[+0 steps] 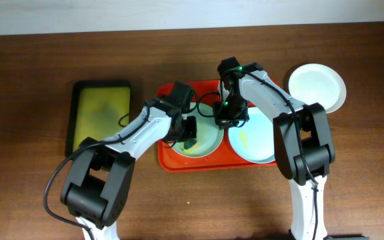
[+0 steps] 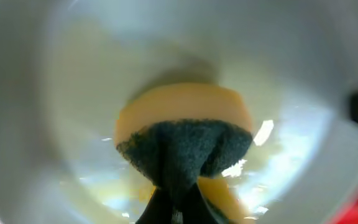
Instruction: Clean dirty plates on tray and stack at the side
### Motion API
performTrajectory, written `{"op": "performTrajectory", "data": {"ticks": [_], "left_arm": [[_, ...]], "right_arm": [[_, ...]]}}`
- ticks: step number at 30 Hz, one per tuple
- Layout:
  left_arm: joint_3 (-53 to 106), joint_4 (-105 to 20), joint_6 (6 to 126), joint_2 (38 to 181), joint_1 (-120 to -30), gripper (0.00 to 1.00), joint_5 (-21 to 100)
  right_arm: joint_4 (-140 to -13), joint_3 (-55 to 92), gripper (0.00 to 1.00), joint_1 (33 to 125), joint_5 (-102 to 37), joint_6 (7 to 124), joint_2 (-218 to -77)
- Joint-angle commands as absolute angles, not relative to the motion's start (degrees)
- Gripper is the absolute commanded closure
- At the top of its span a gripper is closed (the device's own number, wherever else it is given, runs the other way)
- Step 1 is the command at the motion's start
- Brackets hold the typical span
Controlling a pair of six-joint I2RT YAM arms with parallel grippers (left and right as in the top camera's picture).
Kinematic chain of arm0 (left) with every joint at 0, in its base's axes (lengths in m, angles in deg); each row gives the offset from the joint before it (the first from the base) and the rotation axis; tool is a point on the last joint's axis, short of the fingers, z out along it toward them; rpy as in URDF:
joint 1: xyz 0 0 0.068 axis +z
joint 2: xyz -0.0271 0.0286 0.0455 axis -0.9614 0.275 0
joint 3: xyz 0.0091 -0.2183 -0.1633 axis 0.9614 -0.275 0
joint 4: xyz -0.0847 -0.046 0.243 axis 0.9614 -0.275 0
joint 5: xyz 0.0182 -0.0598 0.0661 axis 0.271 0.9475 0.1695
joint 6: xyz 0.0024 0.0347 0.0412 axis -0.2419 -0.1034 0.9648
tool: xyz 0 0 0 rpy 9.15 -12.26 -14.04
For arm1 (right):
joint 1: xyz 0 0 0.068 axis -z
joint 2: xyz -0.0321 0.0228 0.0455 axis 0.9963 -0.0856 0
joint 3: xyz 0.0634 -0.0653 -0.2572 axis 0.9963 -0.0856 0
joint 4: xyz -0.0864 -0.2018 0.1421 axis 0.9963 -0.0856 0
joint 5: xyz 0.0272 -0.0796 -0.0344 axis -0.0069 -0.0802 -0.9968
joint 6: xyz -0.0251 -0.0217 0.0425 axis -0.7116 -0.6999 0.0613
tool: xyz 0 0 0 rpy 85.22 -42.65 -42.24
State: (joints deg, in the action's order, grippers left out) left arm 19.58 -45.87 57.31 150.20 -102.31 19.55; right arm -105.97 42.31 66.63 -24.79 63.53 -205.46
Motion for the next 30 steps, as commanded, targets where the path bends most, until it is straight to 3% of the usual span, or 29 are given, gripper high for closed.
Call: {"op": "performTrajectory", "data": {"ticks": [1,4,7,10,15,21,30], "left_arm": [[17.40,-46.76,57.42,150.75,-102.38,1.00,5.43],[18.51,-50.13,57.42,149.81,-102.09,1.00,-6.99],[21.27,-50.96,57.42,147.49,-102.00,1.00,-8.06],[24.00,-49.84,57.42,144.56,-102.00,1.00,-4.95],[23.32,-40.40,57.18,146.03,-102.20,1.00,14.22],[23.25,-38.15,53.55,154.05,-102.35,1.00,14.72],[24.19,-47.94,56.39,151.19,-100.98,1.00,-8.87]], "right_arm": [[-105.62,40.72,0.96,67.48,-29.79,64.03,-205.90],[-105.66,40.65,0.96,67.48,-29.79,64.03,-205.90],[-105.62,40.65,0.96,67.48,-29.79,64.05,-205.90],[-105.53,40.65,0.96,67.48,-29.79,64.05,-205.90],[-104.77,40.65,0.96,67.48,-29.77,64.08,-205.90],[-104.66,40.41,0.96,67.48,-29.77,64.05,-205.90],[-104.48,40.39,0.96,67.48,-29.79,64.08,-205.90]]}}
